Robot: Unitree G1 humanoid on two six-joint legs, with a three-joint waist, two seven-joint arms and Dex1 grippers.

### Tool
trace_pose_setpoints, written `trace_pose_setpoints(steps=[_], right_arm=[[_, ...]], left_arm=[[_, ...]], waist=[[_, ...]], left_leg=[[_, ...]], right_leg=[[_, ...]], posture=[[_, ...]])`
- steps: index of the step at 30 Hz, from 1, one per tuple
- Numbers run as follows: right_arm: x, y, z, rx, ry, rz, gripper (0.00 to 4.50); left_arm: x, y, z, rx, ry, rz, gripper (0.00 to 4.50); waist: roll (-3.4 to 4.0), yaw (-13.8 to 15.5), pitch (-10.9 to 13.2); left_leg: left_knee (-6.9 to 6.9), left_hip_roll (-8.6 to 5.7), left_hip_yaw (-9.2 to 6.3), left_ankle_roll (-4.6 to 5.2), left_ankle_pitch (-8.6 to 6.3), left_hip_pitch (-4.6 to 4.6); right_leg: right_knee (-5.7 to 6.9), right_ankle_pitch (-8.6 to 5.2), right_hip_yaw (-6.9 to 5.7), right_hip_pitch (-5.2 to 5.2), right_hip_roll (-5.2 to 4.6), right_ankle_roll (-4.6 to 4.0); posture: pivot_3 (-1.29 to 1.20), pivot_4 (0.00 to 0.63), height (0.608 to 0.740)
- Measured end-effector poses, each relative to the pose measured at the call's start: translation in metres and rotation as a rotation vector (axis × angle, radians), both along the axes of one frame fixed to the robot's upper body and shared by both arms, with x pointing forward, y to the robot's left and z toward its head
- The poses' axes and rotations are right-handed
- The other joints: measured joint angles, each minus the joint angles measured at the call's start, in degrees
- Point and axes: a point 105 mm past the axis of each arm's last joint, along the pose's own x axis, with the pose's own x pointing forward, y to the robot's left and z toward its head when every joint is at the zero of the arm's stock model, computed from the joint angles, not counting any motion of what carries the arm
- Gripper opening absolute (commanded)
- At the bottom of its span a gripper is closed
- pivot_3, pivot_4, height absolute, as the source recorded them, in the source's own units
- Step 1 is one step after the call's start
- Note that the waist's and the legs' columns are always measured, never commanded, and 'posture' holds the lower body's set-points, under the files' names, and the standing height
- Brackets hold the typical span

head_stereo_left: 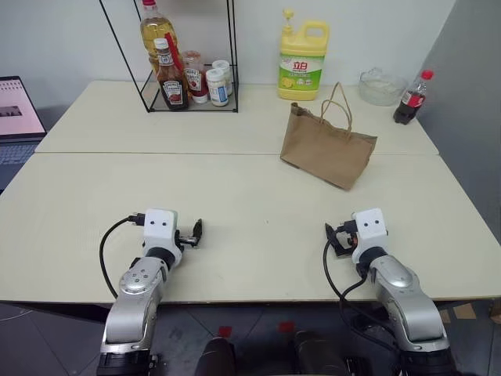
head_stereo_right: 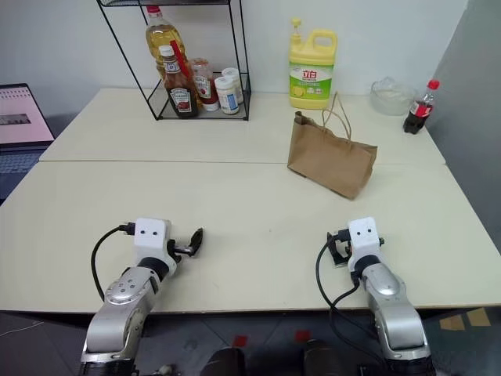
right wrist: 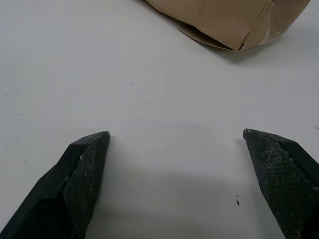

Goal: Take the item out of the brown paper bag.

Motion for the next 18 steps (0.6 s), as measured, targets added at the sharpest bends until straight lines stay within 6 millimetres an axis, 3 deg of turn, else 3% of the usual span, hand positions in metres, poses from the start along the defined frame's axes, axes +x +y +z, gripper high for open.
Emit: trace_pose_setpoints(steps=[12, 18], right_arm=[[-0.0029, -0.0036, -0.0012, -0.006, -0.016, -0.028, 4.50], [-0.0025, -0.0046, 0.0003, -0.018, -0.019, -0.023, 4.50]], left_arm=[[-0.0003, -0.0042, -0.0011, -0.031, -0.004, 0.019, 4.48], [0.0042, -0.0017, 0.0031, -0.005, 0.012, -0.053, 4.48]], waist=[[-0.01, 0.73, 0.00], [-0.03, 0.84, 0.06]], left_leg=[[0.02, 0.00, 0.01, 0.00, 0.00, 0.00], [0.02, -0.01, 0.01, -0.01, 0.00, -0.02]], right_leg=[[-0.01, 0.01, -0.01, 0.02, -0.01, 0.00], [-0.01, 0.01, -0.04, 0.00, -0.02, 0.00]], posture=[[0.00, 0.150, 0.740], [0.00, 0.150, 0.740]])
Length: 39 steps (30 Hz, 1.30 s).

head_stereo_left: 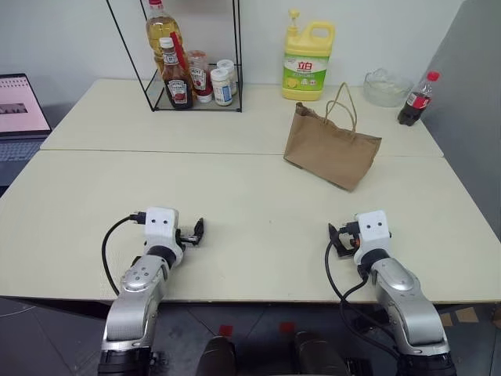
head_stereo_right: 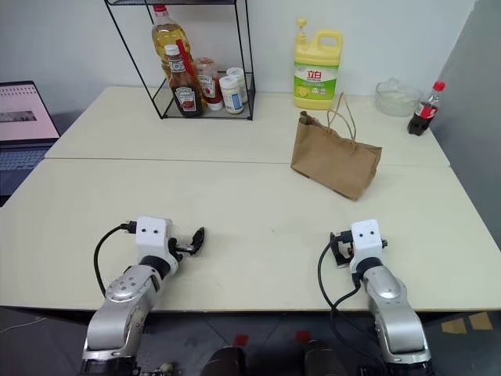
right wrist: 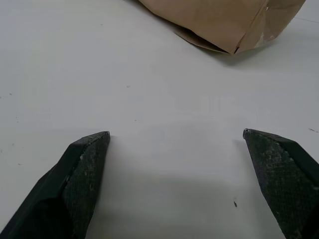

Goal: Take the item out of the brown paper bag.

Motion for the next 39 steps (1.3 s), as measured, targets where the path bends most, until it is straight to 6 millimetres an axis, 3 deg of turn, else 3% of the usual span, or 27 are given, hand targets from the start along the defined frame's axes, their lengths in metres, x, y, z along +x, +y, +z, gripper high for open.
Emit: trace_pose_setpoints(steps=[2, 4, 10, 17, 26, 29, 34, 39], right_arm=[[0.000, -0.001, 0.001, -0.008, -0.001, 0.007, 4.50], [0.003, -0.007, 0.008, -0.052, -0.010, 0.026, 4.50], [0.019, -0.026, 0.067, -0.132, -0.176, 0.045, 4.50], [0.046, -0.022, 0.129, -0.100, -0.286, 0.137, 4.50], [0.120, -0.013, 0.182, -0.041, -0.309, 0.239, 4.50], [0.140, -0.013, 0.187, -0.055, -0.298, 0.249, 4.50], [0.158, -0.004, 0.171, -0.013, -0.229, 0.293, 4.50], [0.168, 0.019, 0.177, 0.034, -0.221, 0.362, 4.50]], left_arm=[[0.003, 0.000, 0.001, 0.007, 0.004, -0.023, 4.48], [0.021, -0.007, 0.012, 0.019, -0.004, -0.094, 4.48], [0.052, -0.037, 0.076, 0.043, -0.097, -0.368, 4.48], [0.042, -0.081, 0.110, 0.053, -0.059, -0.765, 4.48], [0.041, -0.102, 0.136, 0.095, -0.078, -0.928, 4.48], [0.043, -0.101, 0.140, 0.110, -0.092, -0.909, 4.48], [0.043, -0.093, 0.139, 0.107, -0.091, -0.861, 4.48], [0.041, -0.080, 0.140, 0.098, -0.093, -0.797, 4.48]], waist=[[-0.01, 0.04, 0.03], [-0.10, 0.45, 0.36], [-0.09, 1.06, 0.52], [-0.01, 0.59, 0.80], [0.03, 0.25, 1.28], [0.04, 0.08, 1.29], [0.09, -0.03, 1.34], [0.12, -0.11, 1.36]], left_leg=[[0.01, -0.01, 0.00, 0.00, 0.00, 0.00], [0.05, -0.01, -0.03, 0.01, 0.04, -0.08], [0.12, -0.03, -0.03, -0.03, 0.10, -0.48], [0.11, -0.02, -0.03, -0.09, 0.14, -0.61], [0.21, -0.02, -0.01, -0.13, 0.18, -0.81], [0.21, -0.02, 0.01, -0.21, 0.22, -0.93], [0.20, -0.05, 0.09, -0.23, 0.23, -1.01], [0.21, -0.04, 0.08, -0.24, 0.24, -0.99]], right_leg=[[0.00, 0.00, 0.00, 0.01, -0.01, 0.00], [0.03, 0.04, -0.11, -0.07, -0.01, 0.07], [0.02, 0.25, -0.11, -0.41, -0.01, -0.11], [0.05, 0.24, -0.13, -0.53, -0.01, -0.16], [0.08, 0.27, -0.18, -0.68, -0.03, -0.19], [0.09, 0.27, -0.19, -0.82, -0.06, -0.20], [0.11, 0.27, -0.16, -0.88, -0.15, -0.20], [0.17, 0.27, -0.18, -0.89, -0.14, -0.20]], posture=[[0.00, 0.150, 0.740], [0.00, 0.150, 0.740], [0.00, 0.150, 0.740], [0.00, 0.150, 0.740], [0.00, 0.150, 0.740], [0.00, 0.150, 0.740], [0.00, 0.150, 0.740], [0.00, 0.150, 0.740]])
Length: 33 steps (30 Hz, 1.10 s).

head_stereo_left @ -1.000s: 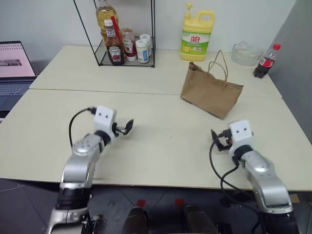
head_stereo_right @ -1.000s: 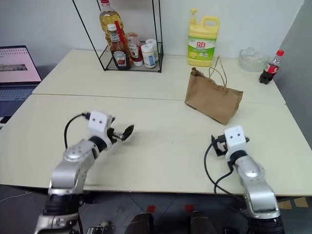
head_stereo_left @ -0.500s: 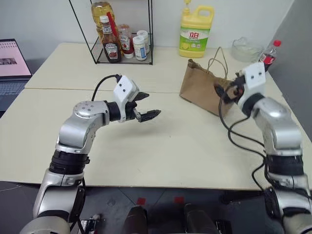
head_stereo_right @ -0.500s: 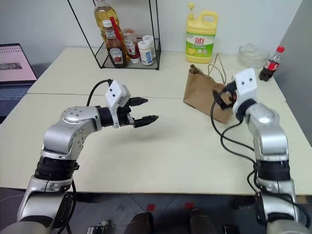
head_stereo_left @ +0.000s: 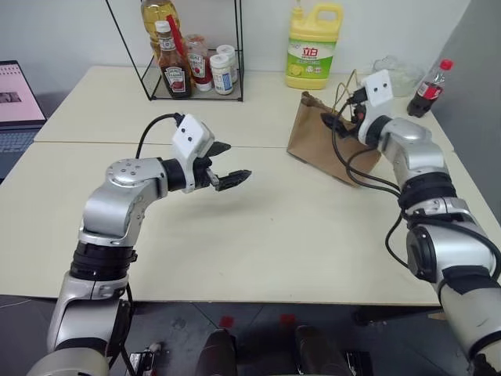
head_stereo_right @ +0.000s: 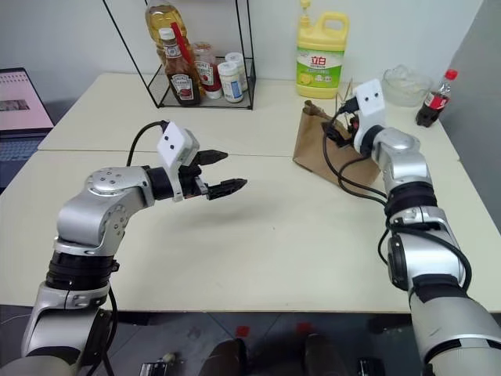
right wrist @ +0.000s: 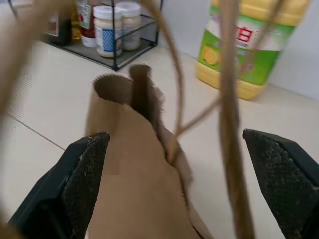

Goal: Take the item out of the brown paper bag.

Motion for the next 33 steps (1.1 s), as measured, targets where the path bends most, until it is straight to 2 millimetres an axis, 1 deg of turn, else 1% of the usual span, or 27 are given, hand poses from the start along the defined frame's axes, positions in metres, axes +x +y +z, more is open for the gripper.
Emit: trace_pose_setpoints(steps=[2, 4, 10, 13, 18, 23, 24, 33], right_arm=[[0.003, 0.008, 0.002, 0.015, 0.005, 0.011, 4.50], [0.005, 0.010, 0.004, 0.030, 0.011, 0.003, 4.50], [0.010, 0.008, 0.000, 0.099, 0.046, -0.047, 4.50], [0.011, 0.007, 0.001, 0.123, 0.050, -0.062, 3.89], [0.012, 0.006, 0.007, 0.139, 0.028, -0.079, 2.15], [0.012, 0.005, 0.008, 0.140, 0.022, -0.081, 0.29], [0.012, 0.005, 0.008, 0.141, 0.022, -0.082, 0.03], [0.011, 0.003, 0.010, 0.145, 0.020, -0.071, 0.03]], left_arm=[[-0.002, 0.002, 0.002, 0.002, -0.007, 0.010, 4.48], [-0.004, 0.003, 0.003, -0.002, -0.009, 0.018, 4.48], [-0.008, 0.010, 0.004, 0.002, -0.010, 0.063, 4.48], [-0.009, 0.010, 0.003, 0.004, -0.011, 0.073, 4.50], [-0.007, 0.013, 0.002, 0.000, -0.012, 0.099, 4.50], [-0.006, 0.013, 0.003, -0.005, -0.016, 0.112, 4.50], [-0.006, 0.013, 0.003, -0.007, -0.017, 0.112, 4.50], [-0.006, 0.011, 0.002, -0.019, -0.014, 0.105, 4.50]], waist=[[0.01, -0.02, 0.00], [0.01, -0.02, 0.00], [0.01, 0.07, 0.00], [0.01, 0.02, 0.00], [0.01, 0.00, 0.00], [0.01, 0.00, 0.00], [0.01, 0.00, 0.00], [0.01, -0.08, 0.00]], left_leg=[[0.01, 0.00, 0.00, 0.00, 0.00, 0.00], [0.02, 0.00, 0.00, 0.00, 0.00, 0.00], [0.04, -0.02, 0.00, -0.01, 0.01, 0.00], [0.05, -0.02, 0.00, -0.01, 0.01, 0.01], [0.14, -0.04, 0.00, -0.01, 0.01, 0.03], [0.19, -0.04, 0.00, -0.01, 0.01, 0.03], [0.20, -0.04, 0.00, -0.01, 0.01, 0.03], [0.27, -0.05, 0.01, -0.02, 0.01, 0.03]], right_leg=[[0.03, 0.00, 0.00, 0.00, 0.00, 0.00], [0.04, 0.00, 0.00, 0.00, -0.01, 0.00], [0.10, 0.00, -0.01, 0.00, -0.04, -0.01], [0.21, 0.00, -0.01, -0.02, -0.04, -0.01], [0.40, 0.00, 0.00, -0.06, -0.04, -0.01], [0.50, 0.00, 0.00, -0.06, -0.04, -0.01], [0.52, 0.00, 0.00, -0.07, -0.03, -0.01], [0.77, 0.00, 0.01, -0.17, -0.04, -0.01]], posture=[[0.00, 0.150, 0.740], [0.00, 0.150, 0.740], [0.00, 0.150, 0.740], [0.00, 0.150, 0.740], [0.00, 0.150, 0.740], [0.00, 0.150, 0.740], [0.00, 0.150, 0.740], [0.00, 0.150, 0.740]])
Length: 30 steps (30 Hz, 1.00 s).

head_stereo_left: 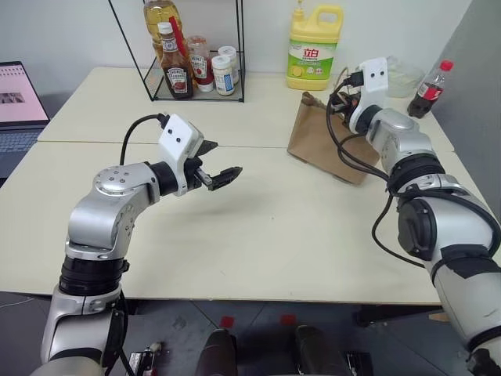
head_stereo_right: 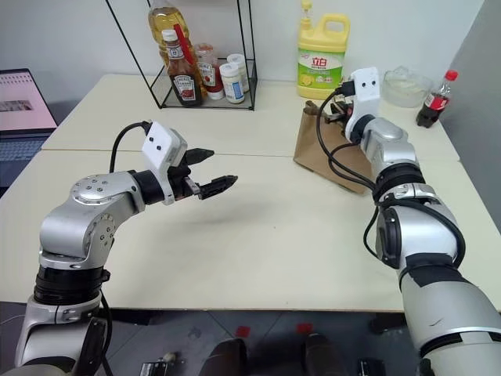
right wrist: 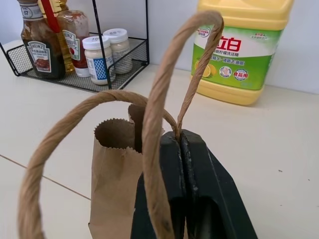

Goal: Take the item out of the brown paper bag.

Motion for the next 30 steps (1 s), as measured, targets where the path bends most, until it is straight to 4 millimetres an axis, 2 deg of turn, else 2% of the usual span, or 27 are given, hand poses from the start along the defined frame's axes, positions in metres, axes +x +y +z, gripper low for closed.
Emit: trace_pose_setpoints(steps=[2, 4, 8, 11, 16, 21, 25, 30], right_arm=[[-0.001, 0.006, 0.002, 0.000, -0.003, 0.033, 0.03], [-0.002, 0.021, 0.008, 0.002, -0.015, 0.084, 0.03], [-0.005, 0.045, 0.020, 0.007, -0.035, 0.159, 0.03], [-0.010, 0.071, 0.026, 0.014, -0.046, 0.232, 0.03], [-0.021, 0.119, 0.034, 0.041, -0.058, 0.370, 0.03], [-0.037, 0.163, 0.031, 0.073, -0.046, 0.514, 0.03], [-0.049, 0.189, 0.031, 0.096, -0.039, 0.592, 0.03], [-0.066, 0.221, 0.027, 0.113, -0.029, 0.701, 0.03]], left_arm=[[-0.001, 0.000, -0.001, -0.014, 0.008, -0.004, 4.50], [-0.006, 0.005, -0.005, -0.040, 0.024, 0.001, 4.50], [-0.027, 0.012, -0.029, -0.057, 0.108, 0.003, 4.50], [-0.047, 0.016, -0.047, -0.062, 0.173, 0.017, 4.50], [-0.067, 0.024, -0.053, -0.119, 0.174, 0.102, 4.50], [-0.081, 0.028, -0.062, -0.223, 0.171, 0.222, 4.50], [-0.092, 0.033, -0.076, -0.266, 0.192, 0.308, 4.50], [-0.096, 0.047, -0.081, -0.303, 0.155, 0.433, 4.50]], waist=[[0.00, -0.05, 0.00], [0.00, -0.50, 0.00], [0.03, -1.80, 0.02], [0.05, -2.26, 0.03], [0.05, -2.16, 0.03], [0.05, -1.56, 0.03], [0.05, -1.21, 0.03], [0.03, -1.20, 0.02]], left_leg=[[0.00, 0.00, 0.01, -0.01, 0.01, 0.00], [0.00, 0.03, 0.06, -0.02, 0.02, -0.01], [-0.04, 0.05, 0.07, -0.03, 0.02, -0.02], [-0.07, 0.06, 0.09, -0.03, 0.02, -0.02], [-0.03, 0.05, 0.10, -0.06, 0.04, -0.02], [0.01, 0.05, 0.08, -0.06, 0.04, -0.03], [0.03, 0.04, 0.07, -0.06, 0.04, -0.03], [0.05, 0.05, 0.04, -0.05, 0.04, -0.02]], right_leg=[[0.03, 0.00, 0.01, -0.03, 0.00, 0.00], [0.08, 0.00, 0.04, -0.09, 0.00, 0.00], [0.13, -0.01, 0.05, -0.15, 0.00, -0.02], [0.18, -0.02, 0.05, -0.21, 0.00, -0.04], [0.20, -0.02, 0.06, -0.20, -0.02, -0.04], [0.21, -0.02, 0.06, -0.19, -0.02, -0.04], [0.23, -0.01, 0.03, -0.19, -0.03, -0.05], [0.26, -0.01, 0.01, -0.18, -0.02, -0.05]], posture=[[0.00, 0.150, 0.740], [0.00, 0.150, 0.740], [0.00, 0.150, 0.740], [0.00, 0.150, 0.740], [0.00, 0.150, 0.740], [0.00, 0.150, 0.740], [0.00, 0.150, 0.740], [0.00, 0.150, 0.740]])
